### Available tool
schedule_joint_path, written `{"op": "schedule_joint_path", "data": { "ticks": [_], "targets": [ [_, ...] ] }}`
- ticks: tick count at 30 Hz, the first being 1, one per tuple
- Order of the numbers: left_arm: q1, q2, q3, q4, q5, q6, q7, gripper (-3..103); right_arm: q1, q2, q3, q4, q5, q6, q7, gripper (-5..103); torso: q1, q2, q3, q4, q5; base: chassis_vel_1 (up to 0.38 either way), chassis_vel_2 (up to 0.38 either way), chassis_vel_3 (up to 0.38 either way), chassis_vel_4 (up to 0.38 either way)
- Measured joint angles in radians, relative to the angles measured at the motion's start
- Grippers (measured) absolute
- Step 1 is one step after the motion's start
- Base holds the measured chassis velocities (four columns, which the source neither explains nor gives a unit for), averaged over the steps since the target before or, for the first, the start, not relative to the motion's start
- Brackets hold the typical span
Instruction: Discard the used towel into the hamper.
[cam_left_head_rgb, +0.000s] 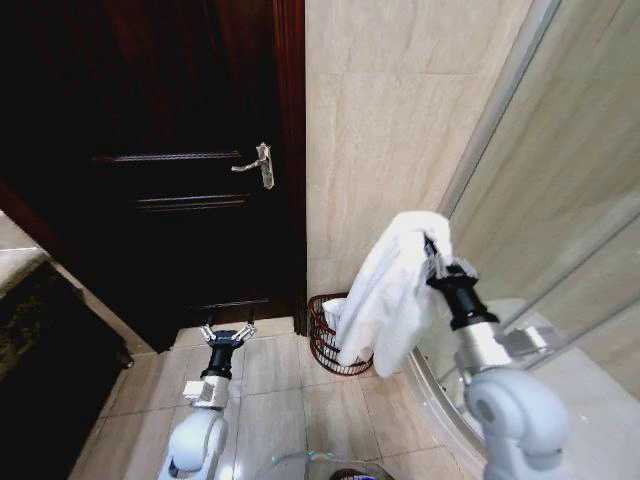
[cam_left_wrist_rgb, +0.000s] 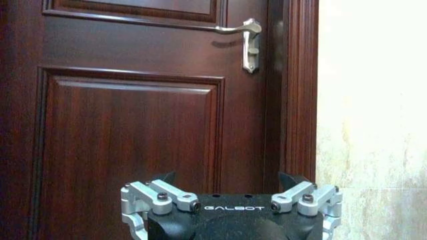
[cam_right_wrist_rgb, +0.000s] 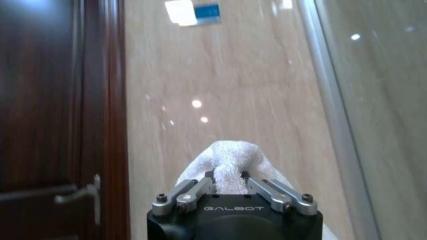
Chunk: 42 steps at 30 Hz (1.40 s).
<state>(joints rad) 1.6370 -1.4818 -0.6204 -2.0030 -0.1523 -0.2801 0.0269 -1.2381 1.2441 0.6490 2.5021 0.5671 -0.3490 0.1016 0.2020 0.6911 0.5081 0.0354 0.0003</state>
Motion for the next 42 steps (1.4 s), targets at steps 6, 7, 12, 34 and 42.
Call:
{"op": "schedule_joint_path", "data": {
  "ticks": [6, 7, 12, 34, 42],
  "targets": [
    [-0.001, -0.02, 0.004, 0.003, 0.015, 0.005, -0.01, 100, 0.2, -0.118, -0.013, -0.059, 0.16, -0.044, 0.078, 12, 0.0, 0.0, 0.0, 0.0001, -0.0003, 0.0, 0.0, 0.0, 0.0],
    [0.0, -0.021, 0.005, 0.002, 0.019, 0.006, -0.014, 100, 0.239, -0.136, -0.026, -0.085, 0.174, -0.045, 0.085, 12, 0.0, 0.0, 0.0, 0.0001, -0.0001, 0.0, 0.0, 0.0, 0.0],
    [0.005, -0.021, 0.003, -0.002, 0.023, 0.006, -0.044, 100, 0.418, -0.184, -0.073, -0.235, 0.192, -0.045, 0.087, 12, 0.0, -0.001, 0.0, 0.0002, 0.0002, 0.0, 0.0, 0.0, 0.0],
    [-0.019, -0.003, -0.006, 0.029, 0.027, 0.023, -0.034, 100, 0.623, -0.124, -0.267, -0.547, 0.038, -0.006, 0.015, 12, 0.0, -0.001, 0.0, 0.0001, -0.0002, 0.0, 0.0, 0.0, 0.0],
    [-0.035, 0.024, -0.019, 0.054, 0.016, 0.02, -0.028, 100, 0.602, -0.056, -0.291, -0.717, -0.135, 0.078, -0.044, 12, 0.0, -0.001, 0.0, -0.0003, -0.0004, 0.0, 0.0, 0.0, 0.0]
  ]
}}
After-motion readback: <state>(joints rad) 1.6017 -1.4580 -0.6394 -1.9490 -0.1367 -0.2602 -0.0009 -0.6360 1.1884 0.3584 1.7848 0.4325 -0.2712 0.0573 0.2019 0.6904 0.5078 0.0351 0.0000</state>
